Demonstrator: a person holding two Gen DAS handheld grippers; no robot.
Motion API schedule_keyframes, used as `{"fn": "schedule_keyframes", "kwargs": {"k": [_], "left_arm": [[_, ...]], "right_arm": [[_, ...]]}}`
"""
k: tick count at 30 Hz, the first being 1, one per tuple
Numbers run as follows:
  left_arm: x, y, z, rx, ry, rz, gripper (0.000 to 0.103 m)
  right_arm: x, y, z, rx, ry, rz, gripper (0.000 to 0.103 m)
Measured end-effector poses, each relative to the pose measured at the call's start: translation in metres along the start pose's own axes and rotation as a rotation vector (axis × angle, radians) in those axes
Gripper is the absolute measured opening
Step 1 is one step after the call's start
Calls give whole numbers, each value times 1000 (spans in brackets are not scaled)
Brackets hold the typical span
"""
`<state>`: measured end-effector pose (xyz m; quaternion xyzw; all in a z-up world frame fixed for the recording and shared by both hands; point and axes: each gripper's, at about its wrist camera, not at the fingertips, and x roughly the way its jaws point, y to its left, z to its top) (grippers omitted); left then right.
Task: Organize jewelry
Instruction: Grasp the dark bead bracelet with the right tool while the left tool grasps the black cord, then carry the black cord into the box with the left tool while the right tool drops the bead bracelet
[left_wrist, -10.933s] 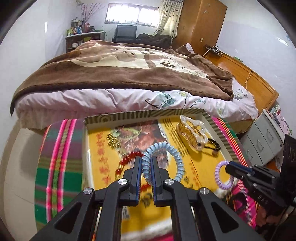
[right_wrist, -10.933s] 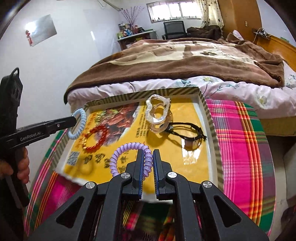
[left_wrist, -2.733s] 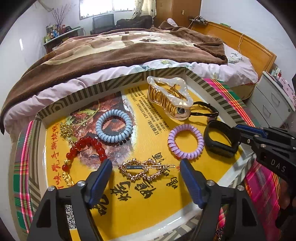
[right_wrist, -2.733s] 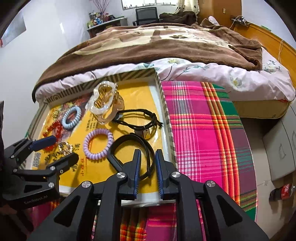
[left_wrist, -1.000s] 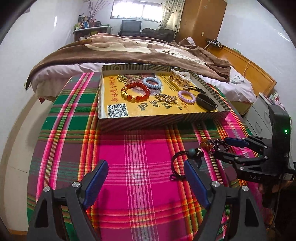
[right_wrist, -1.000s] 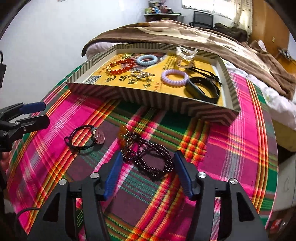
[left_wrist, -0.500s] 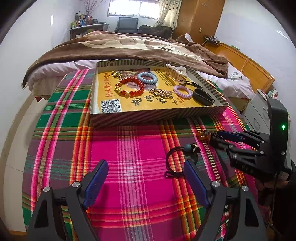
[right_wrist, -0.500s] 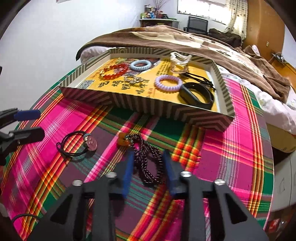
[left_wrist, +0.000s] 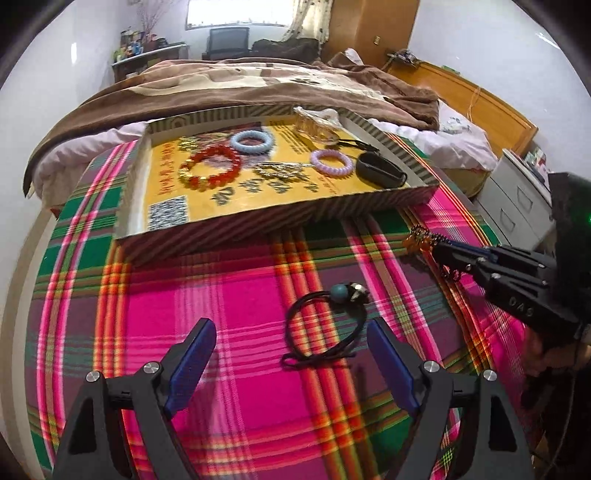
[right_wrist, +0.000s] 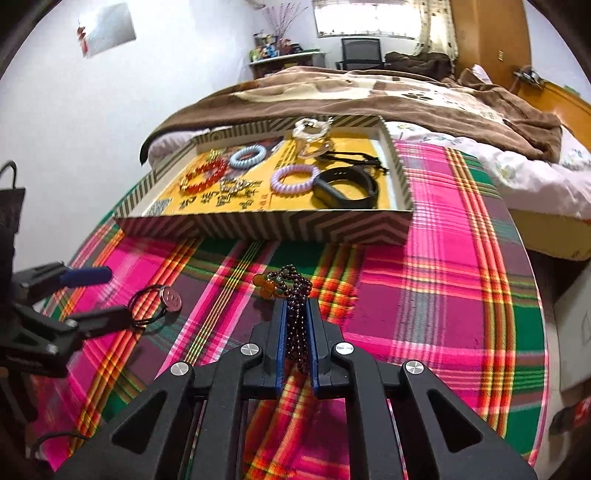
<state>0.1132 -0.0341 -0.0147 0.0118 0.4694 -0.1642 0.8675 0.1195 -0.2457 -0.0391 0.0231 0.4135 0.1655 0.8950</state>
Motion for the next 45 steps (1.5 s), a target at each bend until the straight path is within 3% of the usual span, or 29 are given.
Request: {"fn": "schedule_keyframes", "kwargs": {"k": [7, 16, 20, 22, 27, 36, 45], "left_arm": [[21, -18, 7, 47, 30, 0, 83], [32, -32, 11, 106, 1, 79, 80], [28, -30, 13, 97, -10, 80, 54], [27, -28, 13, 93, -11, 80, 49], [23, -22, 13, 79, -17, 70, 19], [18, -17, 12, 60, -27, 62, 6], [-3, -10, 15, 48, -77, 78, 5]], "right_arm": [[-8, -10, -3, 41, -19, 5, 10], [-14, -12, -5, 45, -38, 14, 10], [-14, -12, -5, 46, -40, 15, 10], [-14, -12, -5, 46, -42, 18, 10], [-16, -10, -5, 44, -47, 15, 10], [-20, -4, -3, 33, -52, 10, 10], [-32, 5, 4, 17, -84, 4, 10]]}}
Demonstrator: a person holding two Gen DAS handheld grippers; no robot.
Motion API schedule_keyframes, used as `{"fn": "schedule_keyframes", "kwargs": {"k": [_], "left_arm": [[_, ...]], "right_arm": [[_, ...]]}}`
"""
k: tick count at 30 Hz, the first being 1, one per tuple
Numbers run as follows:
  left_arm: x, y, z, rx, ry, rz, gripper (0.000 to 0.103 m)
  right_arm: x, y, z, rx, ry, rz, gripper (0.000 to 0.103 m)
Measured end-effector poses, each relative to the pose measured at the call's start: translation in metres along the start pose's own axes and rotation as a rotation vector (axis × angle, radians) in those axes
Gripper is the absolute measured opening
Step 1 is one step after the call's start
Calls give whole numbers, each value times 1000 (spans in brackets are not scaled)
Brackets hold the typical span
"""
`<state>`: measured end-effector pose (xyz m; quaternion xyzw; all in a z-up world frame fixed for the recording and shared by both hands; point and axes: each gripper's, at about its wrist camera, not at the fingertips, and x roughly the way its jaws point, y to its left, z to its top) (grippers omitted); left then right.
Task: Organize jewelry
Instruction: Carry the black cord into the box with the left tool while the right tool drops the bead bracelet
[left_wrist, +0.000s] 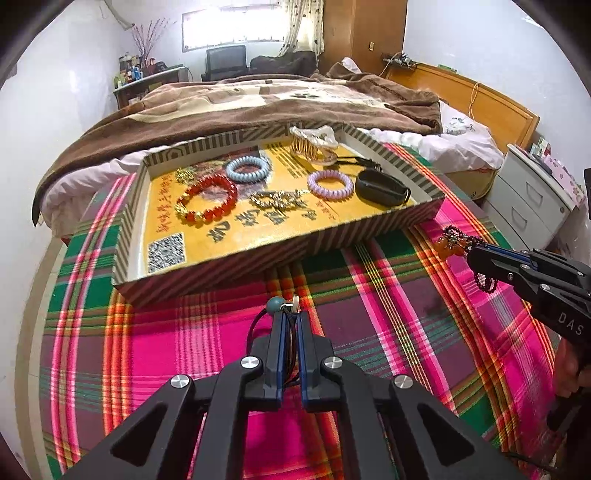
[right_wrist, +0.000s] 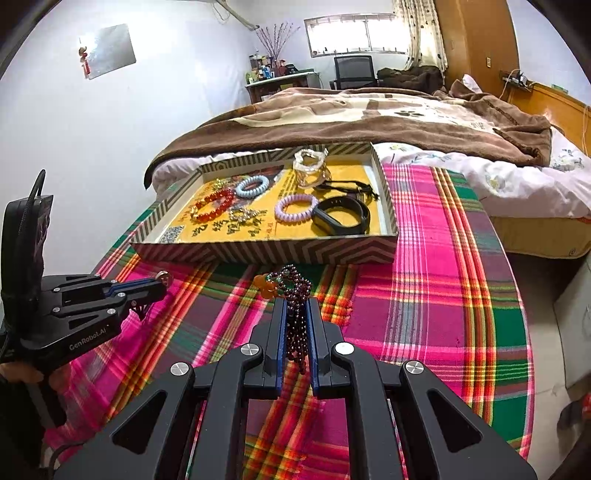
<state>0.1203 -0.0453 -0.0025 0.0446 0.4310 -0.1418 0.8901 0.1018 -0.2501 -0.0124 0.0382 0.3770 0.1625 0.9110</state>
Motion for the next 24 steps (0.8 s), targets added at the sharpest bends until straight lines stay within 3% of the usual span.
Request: {"fn": "schedule_keyframes", "kwargs": {"k": [12, 24], "left_arm": [[-27, 19, 13, -13, -62, 13, 5], [-36, 70, 55, -57, -120, 34, 5]], "right_arm": [[-10, 23, 17, -36, -42, 6, 10], [13, 52, 52, -64, -57, 41, 10]]}}
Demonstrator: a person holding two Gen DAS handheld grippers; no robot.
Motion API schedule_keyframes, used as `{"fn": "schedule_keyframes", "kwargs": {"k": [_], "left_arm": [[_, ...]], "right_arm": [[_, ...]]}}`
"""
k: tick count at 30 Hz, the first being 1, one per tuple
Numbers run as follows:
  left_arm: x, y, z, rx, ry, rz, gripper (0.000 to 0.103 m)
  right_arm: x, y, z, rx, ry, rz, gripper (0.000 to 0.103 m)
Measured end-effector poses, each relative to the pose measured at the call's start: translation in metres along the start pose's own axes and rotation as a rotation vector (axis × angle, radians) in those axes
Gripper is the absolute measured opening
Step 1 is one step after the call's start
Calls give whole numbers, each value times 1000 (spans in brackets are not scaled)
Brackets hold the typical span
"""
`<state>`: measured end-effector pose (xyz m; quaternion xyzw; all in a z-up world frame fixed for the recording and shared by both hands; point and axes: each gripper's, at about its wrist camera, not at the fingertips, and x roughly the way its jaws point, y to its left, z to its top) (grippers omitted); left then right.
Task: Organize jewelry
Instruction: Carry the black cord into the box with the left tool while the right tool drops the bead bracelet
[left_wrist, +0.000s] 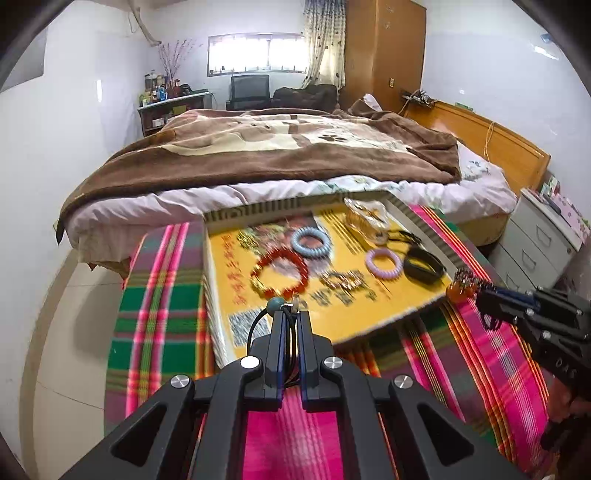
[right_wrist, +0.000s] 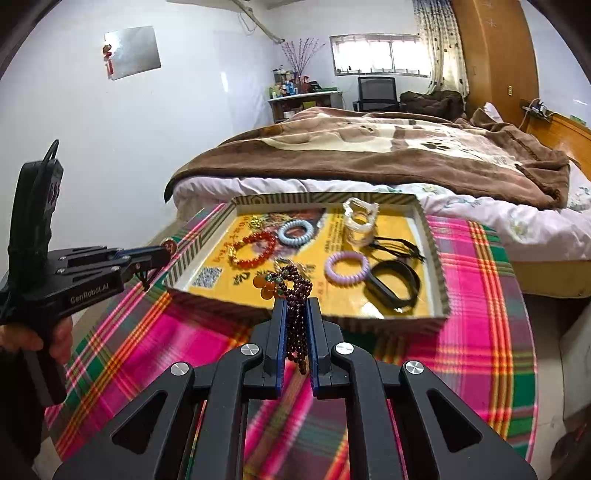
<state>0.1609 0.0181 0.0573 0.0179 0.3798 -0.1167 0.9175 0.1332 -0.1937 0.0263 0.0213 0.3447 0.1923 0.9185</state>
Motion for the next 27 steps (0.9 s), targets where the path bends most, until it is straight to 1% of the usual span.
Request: {"fn": "schedule_keyframes", "kwargs": {"k": [5, 6, 8, 11, 14, 17, 21, 27], "left_arm": [[17, 20, 22, -16, 2, -2, 5], [22, 25, 27, -22, 4, -12, 5], [32, 30, 34, -31, 9, -16, 5], [46, 34, 42, -16, 14, -23, 5], [66, 40, 51, -22, 29, -29, 5], [88, 46, 56, -42, 53, -32, 5], [113, 49, 57, -36, 95, -30, 5], [135, 50, 54, -41, 131, -23, 6]], "right_arm": [[23, 11, 12, -16, 17, 16, 10], [28, 13, 13, -17, 22, 20, 10], [41, 16, 16, -20, 40, 25, 10], [60, 20, 20, -23, 68, 40, 10], [79, 26, 22, -36, 100, 57, 10], [94, 33, 21, -48, 126, 70, 10], [110, 38, 20, -71, 156, 74, 10], [122, 39, 16, -87, 192, 68, 10]]}}
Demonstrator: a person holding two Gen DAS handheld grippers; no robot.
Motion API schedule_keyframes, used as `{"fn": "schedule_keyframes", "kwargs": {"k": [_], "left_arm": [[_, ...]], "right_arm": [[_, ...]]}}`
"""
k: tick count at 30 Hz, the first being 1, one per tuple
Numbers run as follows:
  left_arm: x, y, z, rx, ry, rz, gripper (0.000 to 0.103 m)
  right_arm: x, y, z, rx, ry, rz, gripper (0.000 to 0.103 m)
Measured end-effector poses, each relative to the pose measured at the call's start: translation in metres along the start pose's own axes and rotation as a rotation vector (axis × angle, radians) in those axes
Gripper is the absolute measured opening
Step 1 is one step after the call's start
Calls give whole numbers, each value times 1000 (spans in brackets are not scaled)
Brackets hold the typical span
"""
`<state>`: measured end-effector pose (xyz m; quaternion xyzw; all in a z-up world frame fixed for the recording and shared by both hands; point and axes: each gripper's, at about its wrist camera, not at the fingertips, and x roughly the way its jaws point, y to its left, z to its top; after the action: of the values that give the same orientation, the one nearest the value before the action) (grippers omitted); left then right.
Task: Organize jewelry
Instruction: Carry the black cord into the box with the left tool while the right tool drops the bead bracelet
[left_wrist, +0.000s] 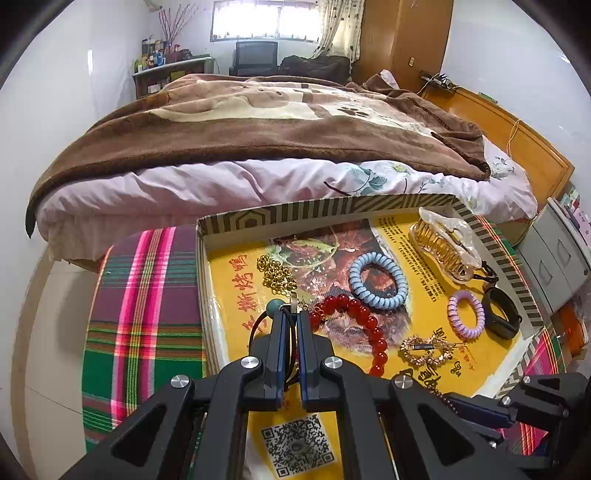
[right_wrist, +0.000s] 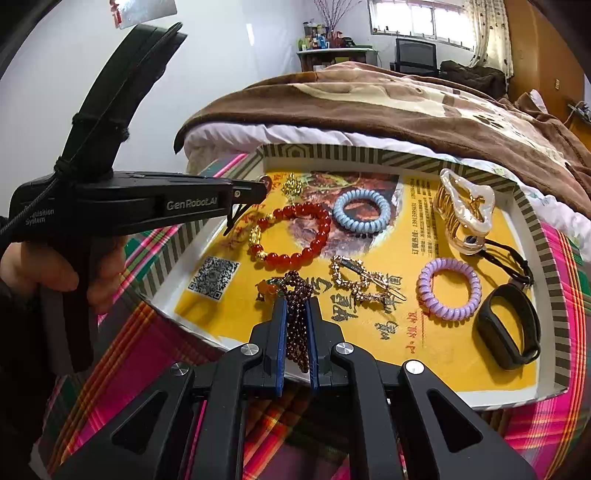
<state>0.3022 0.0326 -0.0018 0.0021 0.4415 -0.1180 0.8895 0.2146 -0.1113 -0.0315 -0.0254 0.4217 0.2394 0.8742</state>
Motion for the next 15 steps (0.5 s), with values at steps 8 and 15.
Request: {"fn": "schedule_keyframes", "kwargs": {"k": [8, 15], "left_arm": [[10, -3, -6, 5, 33, 16, 6], [12, -1, -7, -19, 45, 17, 30]], "right_arm": [[7, 0, -2, -1, 20, -2, 10], [8, 0, -1, -2, 19, -13, 14]]}}
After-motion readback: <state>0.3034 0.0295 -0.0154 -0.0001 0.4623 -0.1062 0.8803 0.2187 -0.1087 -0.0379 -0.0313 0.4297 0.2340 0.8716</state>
